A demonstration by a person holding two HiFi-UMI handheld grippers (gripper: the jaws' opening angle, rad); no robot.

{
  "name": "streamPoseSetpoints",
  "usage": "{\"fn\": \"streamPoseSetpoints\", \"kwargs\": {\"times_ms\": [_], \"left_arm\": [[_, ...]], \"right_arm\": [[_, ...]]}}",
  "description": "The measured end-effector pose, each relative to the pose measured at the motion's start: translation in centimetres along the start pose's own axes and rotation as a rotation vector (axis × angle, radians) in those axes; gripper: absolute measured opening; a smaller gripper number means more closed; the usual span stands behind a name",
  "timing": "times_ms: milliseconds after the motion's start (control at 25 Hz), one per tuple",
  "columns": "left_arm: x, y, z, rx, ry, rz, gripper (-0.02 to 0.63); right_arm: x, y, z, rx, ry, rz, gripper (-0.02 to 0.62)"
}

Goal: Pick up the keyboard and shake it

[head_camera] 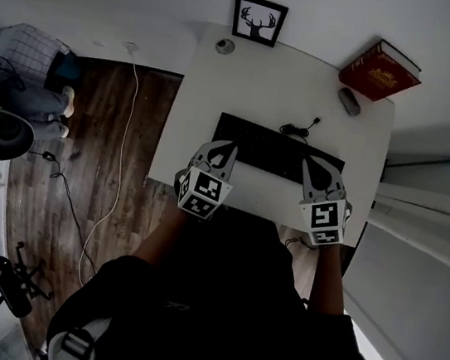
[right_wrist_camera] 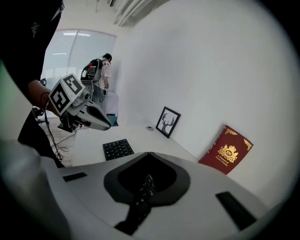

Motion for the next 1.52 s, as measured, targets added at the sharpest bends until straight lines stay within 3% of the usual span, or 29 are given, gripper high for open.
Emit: {"fn": "streamPoseSetpoints", "kwargs": {"times_ms": [120,560,720,880,1040,1520], "left_arm": [[0.3,-1.9,-1.1,-0.011,0.005,-0.047,0.003],[0.7,-5.2,-6.3,-0.080,0.000,-0.161,0.003],[1.9,-5.8,-8.9,-0.092,0.034,-0.185,0.003],[3.6,-6.0,-12.0,-0.077,0.037,-0.228,0.003],[5.5,-6.0,-15.8,-0.074,0.032,-0.265,0.003],[6.5,-6.3,-22.1,-0.071,0.116,-0.239,0.003]], "right_arm": [[1.4,-1.9,2.0,-0.017,-0.029,-0.013,0.021],[2.2,-7.8,7.0,-0.134,0.075,-0.078,0.021],[0.4,-10.0,7.0,-0.155,0.034,-0.099,0.021],[0.2,-12.5,6.5,-0.154,0.076,-0.118,0.020],[-1.0,-15.2,5.6,-0.148,0.050,-0.144,0.021],[-4.6,-18.7,3.8,-0.129,0.053,-0.212,0.021]]}}
Point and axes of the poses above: the fingertips, and each gripper's own axes: y forward along the fingers, z to its left, x out of its top, the point moved 9 cm from there along -y, backward along the fingers, and after that the axes turned 1 degree about z, right-handed, at the moved point
